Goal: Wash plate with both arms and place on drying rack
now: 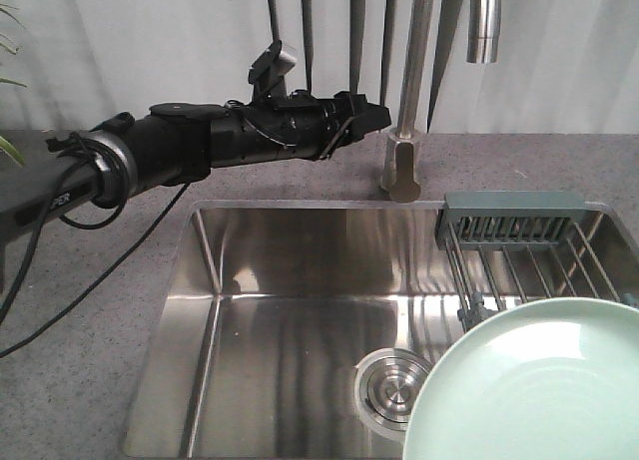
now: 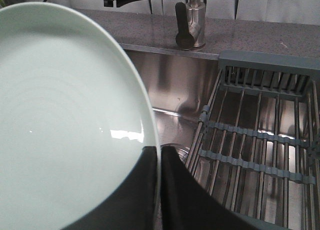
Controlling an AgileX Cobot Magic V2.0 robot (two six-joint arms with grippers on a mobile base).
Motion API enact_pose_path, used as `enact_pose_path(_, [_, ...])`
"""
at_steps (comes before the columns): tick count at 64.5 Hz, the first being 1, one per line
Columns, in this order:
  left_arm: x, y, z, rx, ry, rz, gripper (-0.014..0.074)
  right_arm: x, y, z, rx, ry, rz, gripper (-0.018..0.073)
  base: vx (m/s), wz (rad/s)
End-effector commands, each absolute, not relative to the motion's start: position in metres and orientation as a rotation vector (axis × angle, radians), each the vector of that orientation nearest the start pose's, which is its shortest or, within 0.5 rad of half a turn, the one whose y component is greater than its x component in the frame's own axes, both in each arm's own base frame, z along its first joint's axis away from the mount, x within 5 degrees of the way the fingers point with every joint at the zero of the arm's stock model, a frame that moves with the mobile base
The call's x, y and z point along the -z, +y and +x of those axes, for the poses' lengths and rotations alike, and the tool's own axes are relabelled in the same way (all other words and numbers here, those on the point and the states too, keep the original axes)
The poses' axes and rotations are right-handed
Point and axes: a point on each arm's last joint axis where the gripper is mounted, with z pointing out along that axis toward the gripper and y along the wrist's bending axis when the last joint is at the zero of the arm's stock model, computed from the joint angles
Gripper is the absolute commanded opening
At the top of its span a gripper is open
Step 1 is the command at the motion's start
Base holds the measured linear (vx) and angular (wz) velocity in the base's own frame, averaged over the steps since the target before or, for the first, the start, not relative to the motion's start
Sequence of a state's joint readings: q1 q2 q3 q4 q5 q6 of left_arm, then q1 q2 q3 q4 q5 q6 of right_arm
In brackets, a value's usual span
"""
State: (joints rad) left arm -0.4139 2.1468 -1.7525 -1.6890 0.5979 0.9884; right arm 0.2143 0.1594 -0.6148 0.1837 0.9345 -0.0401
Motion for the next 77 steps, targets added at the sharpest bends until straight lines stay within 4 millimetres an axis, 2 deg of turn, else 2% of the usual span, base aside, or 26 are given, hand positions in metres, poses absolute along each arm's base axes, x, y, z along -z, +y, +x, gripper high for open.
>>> enact_pose_path(1, [-0.31,-0.255,0.442,1.44,1.827,0.1,0.0402,-0.333,0.016,0.013,-0.336,1.867,-0.219,-0.0005,0.0,0.0])
enact_pose_path(15, [-0.303,-0.27,0.453,1.473,1.818,0.084,0.0402,-0.333,0.016,0.013,-0.336,1.867,-0.219,-0.0005,0.0,0.0])
enact_pose_path(35, [-0.291,-0.29,0.456,1.458,1.831,0.066,0.0402,-0.333,0.016,0.013,-0.336,1.867,-0.219,-0.0005,0.0,0.0])
enact_pose_path(77, [-0.288,-0.311,0.44,1.549,1.841,0.164,0.0402,-0.333,0.016,0.013,-0.336,1.867,-0.219,-0.0005,0.0,0.0])
